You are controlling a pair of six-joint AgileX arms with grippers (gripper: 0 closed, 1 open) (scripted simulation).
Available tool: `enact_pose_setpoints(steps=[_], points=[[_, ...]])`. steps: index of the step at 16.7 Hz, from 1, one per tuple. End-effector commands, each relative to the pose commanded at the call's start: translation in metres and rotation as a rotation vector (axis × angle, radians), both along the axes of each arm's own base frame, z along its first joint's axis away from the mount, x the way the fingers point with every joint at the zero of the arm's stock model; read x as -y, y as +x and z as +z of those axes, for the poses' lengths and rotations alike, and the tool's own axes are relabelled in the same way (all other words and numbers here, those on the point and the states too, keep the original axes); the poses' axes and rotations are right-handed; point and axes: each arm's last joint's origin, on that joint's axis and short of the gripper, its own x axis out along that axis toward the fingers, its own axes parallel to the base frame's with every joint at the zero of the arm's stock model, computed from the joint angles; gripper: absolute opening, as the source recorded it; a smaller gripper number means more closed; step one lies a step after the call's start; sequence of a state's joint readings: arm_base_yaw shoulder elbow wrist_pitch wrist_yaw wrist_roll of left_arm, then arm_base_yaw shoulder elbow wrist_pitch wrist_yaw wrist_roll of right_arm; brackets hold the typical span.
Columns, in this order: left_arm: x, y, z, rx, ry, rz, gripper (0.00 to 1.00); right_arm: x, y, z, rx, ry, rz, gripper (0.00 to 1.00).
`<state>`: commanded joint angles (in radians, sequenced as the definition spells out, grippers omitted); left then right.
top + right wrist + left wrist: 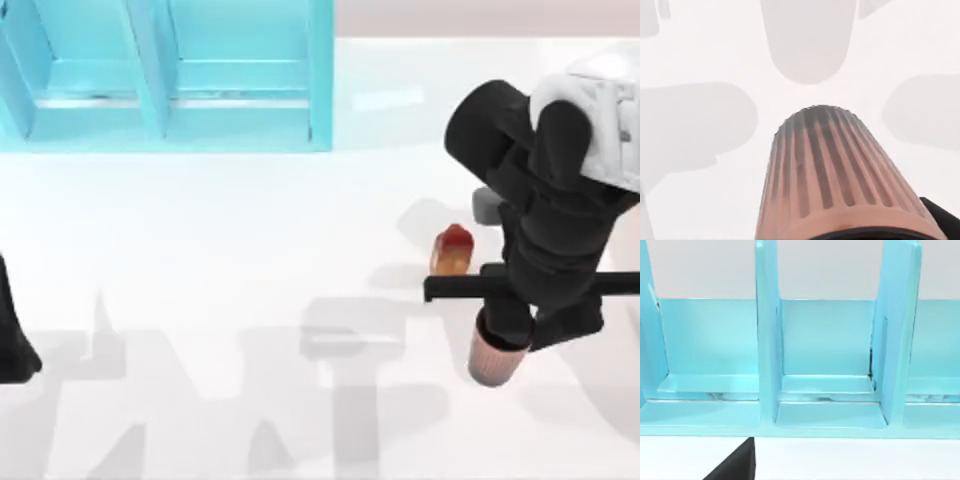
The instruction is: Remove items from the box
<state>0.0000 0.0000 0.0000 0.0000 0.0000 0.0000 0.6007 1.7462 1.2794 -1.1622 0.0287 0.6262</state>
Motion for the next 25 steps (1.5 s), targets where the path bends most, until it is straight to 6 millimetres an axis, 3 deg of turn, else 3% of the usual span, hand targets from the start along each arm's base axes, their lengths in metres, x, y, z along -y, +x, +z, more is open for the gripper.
enact_pose_setpoints(steps=[2, 7, 14, 19, 25], points=[[0.000, 0.000, 0.000, 0.000, 0.000, 0.000, 1.00, -0.006, -0.010, -0.003, 0.005, 0.000, 0.000, 0.00], [0.000, 0.000, 0.000, 0.000, 0.000, 0.000, 1.00, -0.006, -0.010, -0.006, -0.003, -0.002, -0.004, 0.00], [0.000, 0.000, 0.000, 0.000, 0.000, 0.000, 1.00, -0.009, -0.011, -0.044, 0.006, 0.001, 0.000, 0.00], [0.000, 0.000, 0.000, 0.000, 0.000, 0.000, 1.00, -0.009, -0.012, -0.048, 0.005, 0.000, 0.000, 0.00], [0.000, 0.000, 0.000, 0.000, 0.000, 0.000, 1.00, -0.009, -0.012, -0.048, 0.005, 0.000, 0.000, 0.45]])
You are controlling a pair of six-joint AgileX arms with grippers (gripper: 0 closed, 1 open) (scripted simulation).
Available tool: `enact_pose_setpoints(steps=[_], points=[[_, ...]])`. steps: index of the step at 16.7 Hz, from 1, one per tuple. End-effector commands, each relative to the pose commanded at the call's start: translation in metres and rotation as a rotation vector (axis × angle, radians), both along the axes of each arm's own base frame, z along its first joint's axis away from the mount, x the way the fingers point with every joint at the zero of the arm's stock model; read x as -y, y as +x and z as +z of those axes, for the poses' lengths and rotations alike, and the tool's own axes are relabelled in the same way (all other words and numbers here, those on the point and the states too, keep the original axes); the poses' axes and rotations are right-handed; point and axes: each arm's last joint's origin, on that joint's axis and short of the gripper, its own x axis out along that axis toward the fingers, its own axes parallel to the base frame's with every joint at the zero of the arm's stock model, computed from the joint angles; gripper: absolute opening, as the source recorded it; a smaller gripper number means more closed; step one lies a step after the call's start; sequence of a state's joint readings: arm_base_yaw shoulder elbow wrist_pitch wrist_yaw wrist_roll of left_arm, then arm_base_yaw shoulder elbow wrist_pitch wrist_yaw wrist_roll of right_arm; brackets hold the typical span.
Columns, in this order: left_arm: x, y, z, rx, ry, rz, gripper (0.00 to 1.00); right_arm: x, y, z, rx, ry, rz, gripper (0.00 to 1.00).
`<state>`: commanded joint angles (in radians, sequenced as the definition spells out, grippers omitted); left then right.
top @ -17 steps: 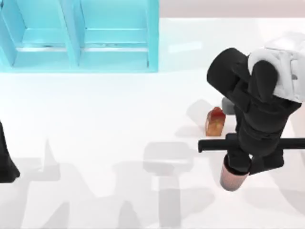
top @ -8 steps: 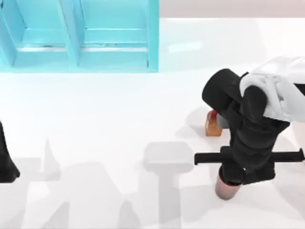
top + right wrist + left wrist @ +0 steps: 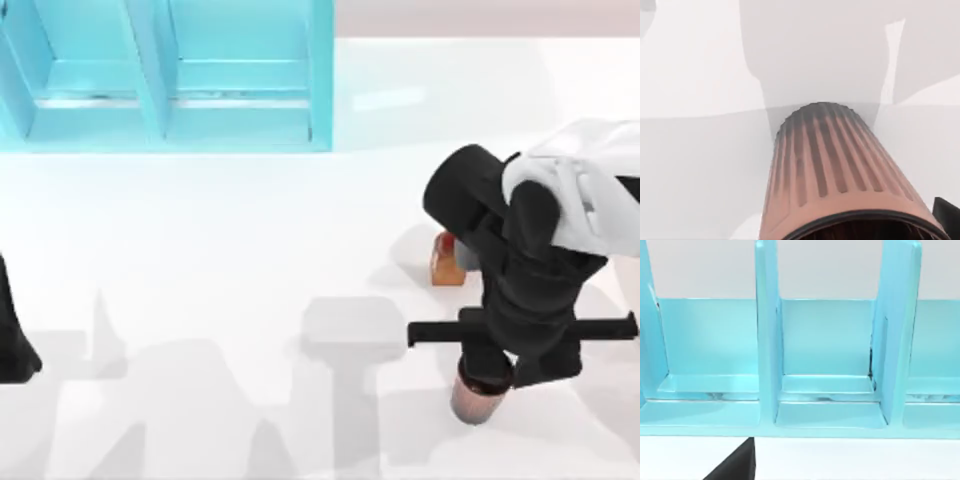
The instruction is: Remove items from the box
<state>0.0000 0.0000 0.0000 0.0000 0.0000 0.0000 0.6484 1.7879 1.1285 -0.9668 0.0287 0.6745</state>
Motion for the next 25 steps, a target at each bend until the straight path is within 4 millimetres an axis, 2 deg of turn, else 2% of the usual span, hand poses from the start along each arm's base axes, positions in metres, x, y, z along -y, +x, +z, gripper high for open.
enact_pose_setpoints(steps=[7, 18, 25], points=[[0.000, 0.000, 0.000, 0.000, 0.000, 0.000, 1.00, 0.000, 0.000, 0.000, 0.000, 0.000, 0.000, 0.98], [0.000, 0.000, 0.000, 0.000, 0.000, 0.000, 1.00, -0.001, 0.001, 0.004, 0.002, 0.001, -0.001, 1.00], [0.000, 0.000, 0.000, 0.000, 0.000, 0.000, 1.00, -0.003, 0.003, 0.072, -0.023, -0.020, -0.002, 1.00]])
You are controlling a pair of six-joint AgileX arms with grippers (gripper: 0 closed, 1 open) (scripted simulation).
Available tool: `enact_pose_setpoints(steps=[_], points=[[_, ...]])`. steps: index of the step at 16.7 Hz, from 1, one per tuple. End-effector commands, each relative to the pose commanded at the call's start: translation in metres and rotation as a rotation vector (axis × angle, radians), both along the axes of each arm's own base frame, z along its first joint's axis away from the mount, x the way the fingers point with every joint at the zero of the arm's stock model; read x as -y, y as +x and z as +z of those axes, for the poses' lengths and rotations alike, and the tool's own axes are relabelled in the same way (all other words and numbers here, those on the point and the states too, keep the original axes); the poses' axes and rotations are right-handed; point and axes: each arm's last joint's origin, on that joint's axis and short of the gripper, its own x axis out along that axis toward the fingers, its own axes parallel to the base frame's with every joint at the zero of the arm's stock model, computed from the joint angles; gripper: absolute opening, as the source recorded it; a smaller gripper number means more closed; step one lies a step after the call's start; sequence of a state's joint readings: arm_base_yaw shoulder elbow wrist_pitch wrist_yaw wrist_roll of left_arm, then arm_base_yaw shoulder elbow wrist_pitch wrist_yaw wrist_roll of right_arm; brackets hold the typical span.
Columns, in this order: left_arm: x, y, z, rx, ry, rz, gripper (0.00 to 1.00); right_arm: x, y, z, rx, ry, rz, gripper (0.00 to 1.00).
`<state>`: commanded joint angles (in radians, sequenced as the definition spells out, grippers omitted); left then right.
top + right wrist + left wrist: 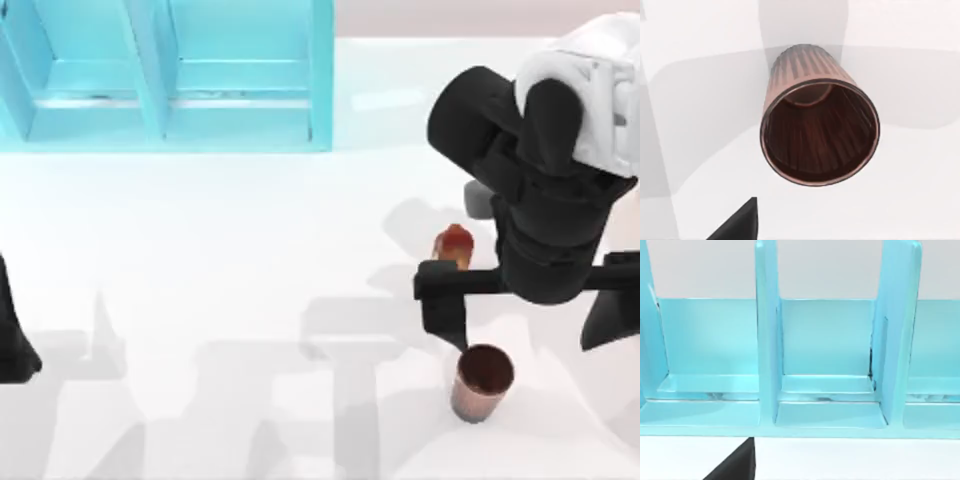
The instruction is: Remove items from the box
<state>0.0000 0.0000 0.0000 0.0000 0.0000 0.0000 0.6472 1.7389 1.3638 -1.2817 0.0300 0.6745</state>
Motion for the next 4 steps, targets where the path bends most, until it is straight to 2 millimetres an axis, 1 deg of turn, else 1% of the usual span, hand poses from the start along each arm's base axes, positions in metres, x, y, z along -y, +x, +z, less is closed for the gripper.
enact_pose_setpoints(steps=[2, 3, 4], points=[[0.000, 0.000, 0.000, 0.000, 0.000, 0.000, 1.00, 0.002, -0.002, 0.021, 0.015, 0.012, 0.001, 1.00], [0.000, 0.000, 0.000, 0.000, 0.000, 0.000, 1.00, 0.003, -0.002, 0.027, 0.022, 0.018, 0.001, 1.00], [0.000, 0.000, 0.000, 0.000, 0.000, 0.000, 1.00, 0.003, -0.003, 0.028, 0.024, 0.020, 0.001, 1.00]])
